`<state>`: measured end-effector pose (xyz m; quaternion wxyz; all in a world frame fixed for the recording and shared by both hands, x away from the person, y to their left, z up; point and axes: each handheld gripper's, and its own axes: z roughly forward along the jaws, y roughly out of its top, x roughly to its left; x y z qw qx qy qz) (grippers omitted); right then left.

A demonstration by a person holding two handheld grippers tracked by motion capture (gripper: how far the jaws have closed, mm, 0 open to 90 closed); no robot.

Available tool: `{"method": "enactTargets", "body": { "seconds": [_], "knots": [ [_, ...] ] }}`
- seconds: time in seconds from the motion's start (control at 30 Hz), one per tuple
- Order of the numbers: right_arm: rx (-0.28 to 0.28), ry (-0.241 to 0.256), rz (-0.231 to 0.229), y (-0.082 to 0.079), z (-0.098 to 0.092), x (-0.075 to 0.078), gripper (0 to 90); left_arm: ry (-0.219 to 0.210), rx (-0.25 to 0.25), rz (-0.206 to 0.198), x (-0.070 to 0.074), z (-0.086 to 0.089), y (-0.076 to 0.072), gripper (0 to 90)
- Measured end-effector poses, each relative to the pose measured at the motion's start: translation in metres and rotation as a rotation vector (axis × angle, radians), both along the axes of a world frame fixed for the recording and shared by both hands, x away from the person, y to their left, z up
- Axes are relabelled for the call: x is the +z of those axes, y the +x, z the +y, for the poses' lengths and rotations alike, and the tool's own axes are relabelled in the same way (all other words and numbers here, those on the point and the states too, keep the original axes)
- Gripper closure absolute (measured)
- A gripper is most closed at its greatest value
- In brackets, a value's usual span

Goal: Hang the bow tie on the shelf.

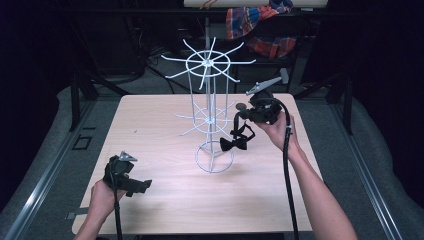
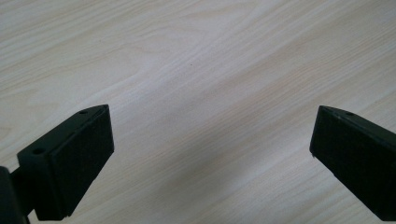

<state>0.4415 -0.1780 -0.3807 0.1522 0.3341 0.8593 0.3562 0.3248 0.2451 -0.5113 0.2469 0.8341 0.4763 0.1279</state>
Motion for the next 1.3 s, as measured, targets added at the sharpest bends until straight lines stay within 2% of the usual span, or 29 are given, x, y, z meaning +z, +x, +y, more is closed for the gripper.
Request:
{"method": "enactTargets", "body": {
  "seconds": [0.03, 0.13, 0.17, 0.3, 0.43, 0.57, 0.93, 0.97, 1.07, 1.23, 1.27, 1.3],
  "knots": [
    [0.008, 0.017, 0.015, 0.003, -0.001, -0.003, 90.0, 0.002, -0.005, 0.002, 0.000, 0.000, 0.000, 0.0],
    [0.011, 0.024, 0.022, 0.003, -0.001, -0.005, 90.0, 0.004, -0.005, 0.005, 0.000, 0.000, 0.001, 0.0],
    [0.011, 0.043, 0.032, 0.004, -0.002, -0.007, 90.0, 0.004, -0.007, 0.007, -0.001, 0.000, 0.001, 0.0],
    [0.011, 0.041, 0.049, 0.004, -0.004, -0.011, 89.7, 0.004, -0.007, 0.006, -0.001, 0.000, 0.001, 0.0],
    [0.020, 0.076, 0.056, 0.004, -0.007, -0.015, 88.8, 0.001, -0.004, 0.008, -0.001, 0.000, 0.001, 0.0],
    [0.014, 0.088, 0.047, 0.002, -0.011, -0.014, 78.9, 0.002, -0.003, 0.003, -0.001, -0.001, 0.000, 0.0],
    [-0.015, 0.115, 0.044, -0.004, -0.026, -0.006, 66.8, 0.003, -0.004, 0.005, 0.000, -0.001, 0.000, 0.0],
    [-0.022, 0.119, 0.039, -0.007, -0.029, -0.005, 63.7, 0.005, -0.001, 0.001, 0.000, -0.002, 0.000, 0.0],
    [-0.028, 0.112, 0.042, -0.009, -0.032, -0.003, 59.7, 0.003, 0.000, 0.002, 0.000, -0.002, 0.000, 0.0],
    [-0.044, 0.109, 0.035, -0.026, -0.041, 0.006, 47.9, 0.004, 0.001, -0.004, 0.000, -0.002, -0.001, 0.0],
    [-0.044, 0.109, 0.035, -0.026, -0.041, 0.006, 47.9, 0.004, 0.001, -0.004, 0.000, -0.002, -0.001, 0.0],
    [-0.052, 0.106, 0.033, -0.031, -0.043, 0.006, 43.5, 0.003, -0.001, -0.001, 0.001, -0.002, -0.001, 0.0]
  ]
}}
